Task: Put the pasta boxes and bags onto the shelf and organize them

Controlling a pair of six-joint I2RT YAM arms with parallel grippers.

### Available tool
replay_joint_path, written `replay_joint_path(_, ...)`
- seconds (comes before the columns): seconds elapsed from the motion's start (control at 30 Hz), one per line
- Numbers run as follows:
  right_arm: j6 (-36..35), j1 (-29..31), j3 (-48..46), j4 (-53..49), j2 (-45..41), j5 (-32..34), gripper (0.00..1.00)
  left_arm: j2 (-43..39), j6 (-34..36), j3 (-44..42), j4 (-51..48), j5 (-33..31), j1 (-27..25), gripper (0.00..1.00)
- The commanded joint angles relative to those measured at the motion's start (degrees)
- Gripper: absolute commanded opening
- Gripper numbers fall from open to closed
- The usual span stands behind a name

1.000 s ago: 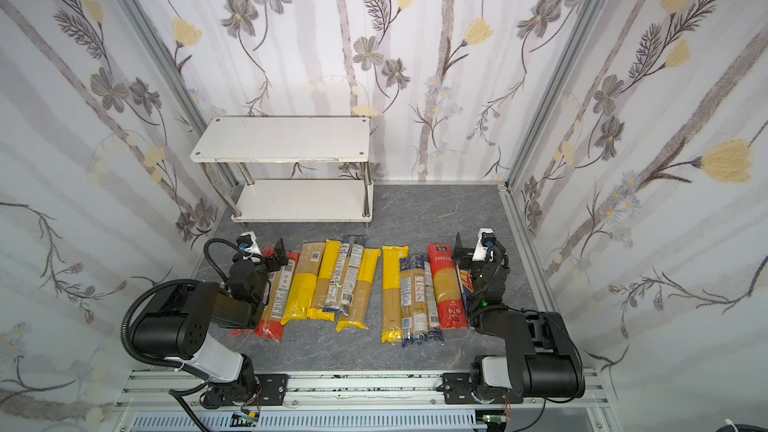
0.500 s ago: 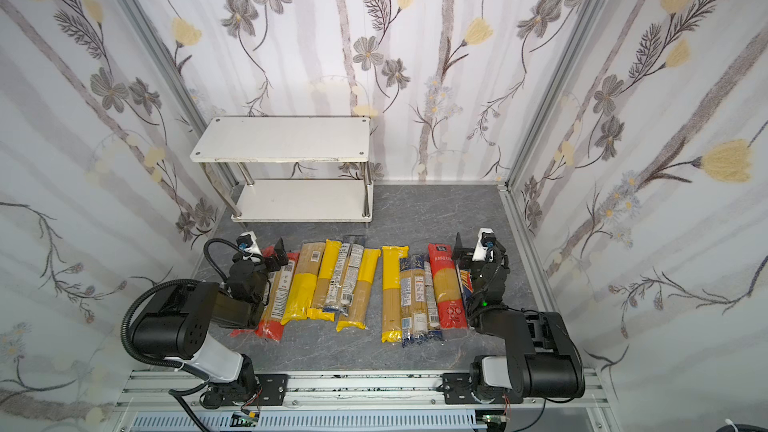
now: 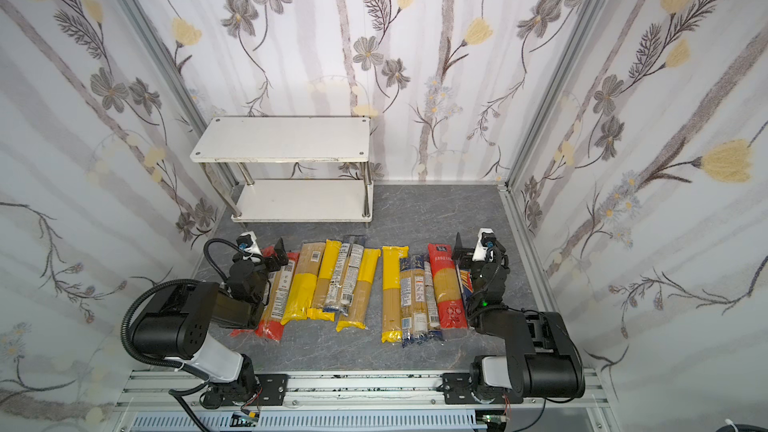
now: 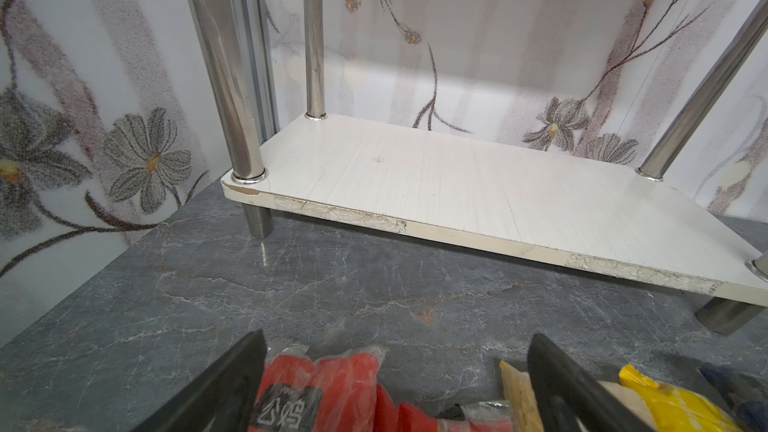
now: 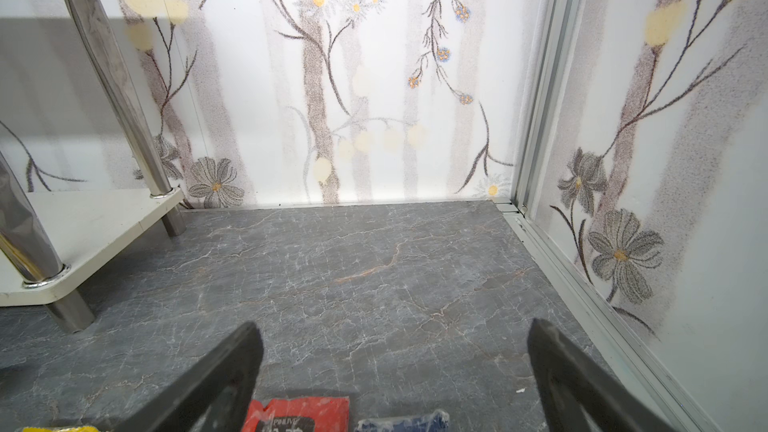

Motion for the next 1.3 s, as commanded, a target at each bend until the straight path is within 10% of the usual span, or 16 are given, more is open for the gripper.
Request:
replay_joint_path(0.0,-0.21,0.1,0.15,1.8,-0.04,0.52,1.0,-0.02,0.15,0.26,1.25,0.1,0.04,1.0)
replay_joint_path(1.03,-0.38,0.19,0.2,1.7,-0.12,0.74,1.0,-0.02,-0.05,0.36,1.19,1.4,0.7,1.0)
replay_joint_path(1.27,0.12,3.4,8.25,-17.8,-6.0,12.83,1.0,-5.91,0.08,2.63,-7.22,-2.38,-0.4,1.0)
